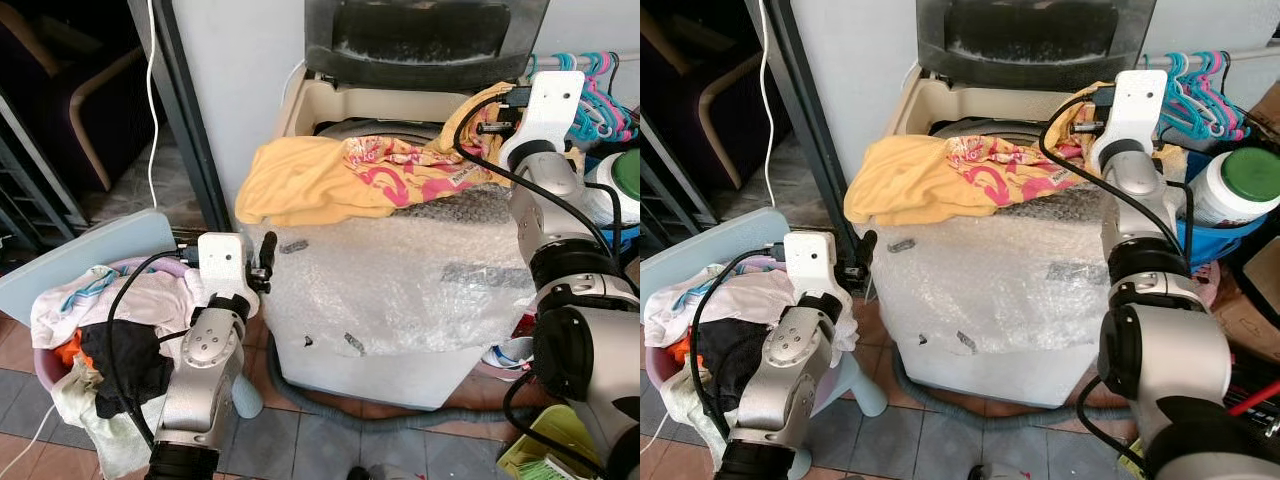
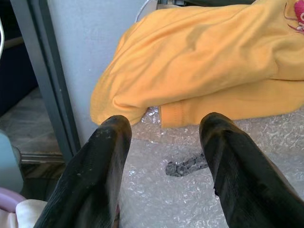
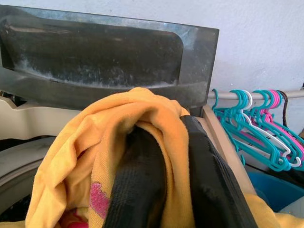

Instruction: Clothes washing

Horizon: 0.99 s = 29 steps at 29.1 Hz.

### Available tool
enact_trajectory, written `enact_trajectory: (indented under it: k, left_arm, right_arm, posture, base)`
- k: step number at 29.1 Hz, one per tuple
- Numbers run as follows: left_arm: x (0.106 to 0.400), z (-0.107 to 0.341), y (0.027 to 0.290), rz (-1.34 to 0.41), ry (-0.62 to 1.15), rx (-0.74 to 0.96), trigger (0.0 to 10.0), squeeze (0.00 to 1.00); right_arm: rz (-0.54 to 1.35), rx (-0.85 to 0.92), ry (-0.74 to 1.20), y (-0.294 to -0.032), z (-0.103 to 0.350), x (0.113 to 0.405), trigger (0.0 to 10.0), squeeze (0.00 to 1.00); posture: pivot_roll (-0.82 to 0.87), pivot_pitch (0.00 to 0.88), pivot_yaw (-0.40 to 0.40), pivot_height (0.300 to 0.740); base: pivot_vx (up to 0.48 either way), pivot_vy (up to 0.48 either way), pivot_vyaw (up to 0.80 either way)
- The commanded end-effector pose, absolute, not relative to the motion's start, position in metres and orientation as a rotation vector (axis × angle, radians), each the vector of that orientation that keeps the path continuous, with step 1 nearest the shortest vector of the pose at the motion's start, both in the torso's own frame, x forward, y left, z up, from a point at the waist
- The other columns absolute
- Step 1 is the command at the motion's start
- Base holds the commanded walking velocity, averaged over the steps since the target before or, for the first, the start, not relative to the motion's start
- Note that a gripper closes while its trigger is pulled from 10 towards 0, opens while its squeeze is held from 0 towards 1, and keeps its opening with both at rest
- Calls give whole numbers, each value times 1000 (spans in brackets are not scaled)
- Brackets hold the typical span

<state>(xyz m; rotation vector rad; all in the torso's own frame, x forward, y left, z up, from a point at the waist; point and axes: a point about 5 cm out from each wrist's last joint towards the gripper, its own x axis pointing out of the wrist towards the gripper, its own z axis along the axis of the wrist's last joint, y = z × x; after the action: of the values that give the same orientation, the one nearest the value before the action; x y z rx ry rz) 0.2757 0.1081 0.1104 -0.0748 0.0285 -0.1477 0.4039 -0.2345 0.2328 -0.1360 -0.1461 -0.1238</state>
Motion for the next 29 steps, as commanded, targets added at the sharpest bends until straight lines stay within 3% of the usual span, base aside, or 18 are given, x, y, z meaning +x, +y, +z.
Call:
enact_trajectory:
  k: [1, 4, 10, 11, 12, 18, 20, 22, 25, 28, 29]
  left_arm:
    - [274, 112, 110, -139, 25, -73, 10000, 0]
    - [274, 111, 110, -139, 28, -71, 10000, 0]
    - [275, 111, 109, -147, 28, -74, 10000, 0]
    - [275, 111, 108, -139, 29, -79, 10000, 0]
    - [275, 112, 108, -134, 26, -89, 10000, 0]
    - [273, 109, 110, -112, 45, -83, 10000, 0]
    - [272, 108, 111, -109, 49, -80, 10000, 0]
    - [273, 108, 111, -112, 51, -79, 10000, 0]
    - [273, 108, 110, -118, 52, -79, 10000, 0]
    - [275, 108, 107, -128, 53, -79, 10000, 0]
    - [276, 108, 107, -129, 53, -79, 10000, 0]
  right_arm:
    - [-81, -163, -196, -226, 251, 408, 10000, 0]
    - [-48, -201, -191, -224, 256, 410, 10000, 0]
    - [211, -320, -165, -192, 265, 416, 10000, 0]
    - [207, -319, -151, -191, 266, 417, 10000, 376]
    - [203, -300, -125, -192, 266, 418, 10000, 1000]
    - [61, -350, -6, -207, 253, 420, 10000, 1000]
    - [-1, -347, -154, -218, 274, 416, 10000, 1000]
    - [51, -346, -306, -217, 292, 411, 10000, 1000]
    - [125, -332, -316, -216, 292, 409, 10000, 1000]
    - [256, -411, -171, -221, 269, 406, 10000, 1000]
    - [284, -438, -122, -222, 262, 405, 10000, 945]
  posture:
    - [-3, 5, 22, 740]
    - [-3, 5, 21, 740]
    - [-6, 4, 16, 740]
    - [-6, 3, 14, 740]
    - [-4, 3, 13, 740]
    - [8, 7, 7, 740]
    - [8, 9, 10, 740]
    - [2, 9, 13, 740]
    - [-4, 6, 14, 740]
    - [-12, 5, 17, 740]
    - [-16, 5, 19, 740]
  base:
    - [311, 0, 0]
    - [312, 0, 0]
    - [290, 0, 0]
    - [0, 0, 0]
    - [0, 0, 0]
    - [0, 0, 0]
    - [0, 0, 0]
    - [0, 0, 0]
    - [0, 0, 0]
    - [0, 0, 0]
    - [0, 0, 0]
